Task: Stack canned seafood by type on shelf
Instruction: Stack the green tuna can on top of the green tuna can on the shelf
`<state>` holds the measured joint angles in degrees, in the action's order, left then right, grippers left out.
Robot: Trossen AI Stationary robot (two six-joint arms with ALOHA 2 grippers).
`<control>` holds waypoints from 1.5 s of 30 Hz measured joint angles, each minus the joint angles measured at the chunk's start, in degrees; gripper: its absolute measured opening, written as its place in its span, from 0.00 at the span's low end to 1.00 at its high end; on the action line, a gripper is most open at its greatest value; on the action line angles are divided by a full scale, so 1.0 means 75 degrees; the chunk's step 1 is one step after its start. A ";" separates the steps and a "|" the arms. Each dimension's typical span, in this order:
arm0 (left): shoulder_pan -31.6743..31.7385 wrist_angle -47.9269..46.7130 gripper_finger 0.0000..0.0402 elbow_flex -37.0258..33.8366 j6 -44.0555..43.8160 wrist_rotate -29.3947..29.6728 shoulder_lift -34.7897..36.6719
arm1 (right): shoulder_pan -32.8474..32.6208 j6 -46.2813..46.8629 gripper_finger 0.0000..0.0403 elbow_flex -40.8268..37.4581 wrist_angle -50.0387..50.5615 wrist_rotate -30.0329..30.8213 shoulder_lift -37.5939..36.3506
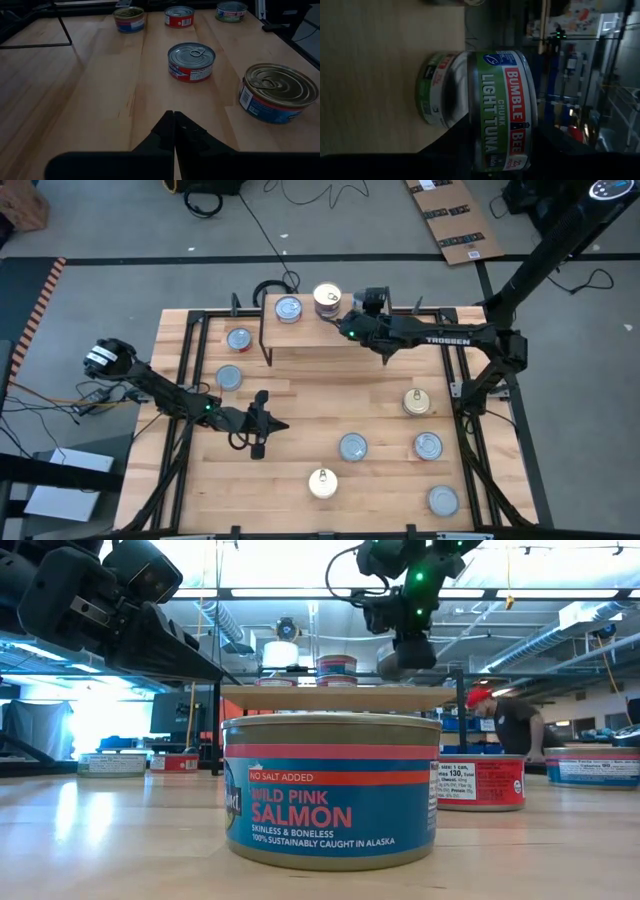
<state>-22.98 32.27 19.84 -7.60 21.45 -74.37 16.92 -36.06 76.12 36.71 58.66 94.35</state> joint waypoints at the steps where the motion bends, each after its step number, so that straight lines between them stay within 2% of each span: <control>1: -0.0003 -0.0003 0.01 0.0000 -0.0003 0.0000 0.0000 | 0.0059 -0.0018 0.36 0.0000 0.0014 -0.0051 0.0004; 13: -0.0002 -0.0003 0.01 0.0000 -0.0017 0.0000 0.0000 | 0.0489 -0.0198 0.37 0.0009 -0.0041 -0.0472 0.0006; 25: -0.0003 0.0000 0.01 0.0000 -0.0023 0.0000 0.0000 | 0.0534 -0.0195 0.51 0.0009 -0.0166 -0.1004 0.0012; 35: 0.0000 0.0000 0.01 0.0000 -0.0079 -0.0006 0.0000 | 0.0534 -0.0136 0.57 0.0009 -0.0204 -0.1075 0.0012; 45: -0.0002 0.0000 0.01 0.0001 -0.0082 -0.0009 0.0000 | 0.0753 0.0263 0.60 0.0009 -0.0313 -0.1632 0.0015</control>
<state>-23.00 32.27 19.84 -8.21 21.39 -74.37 22.57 -34.09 76.18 34.37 46.42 94.45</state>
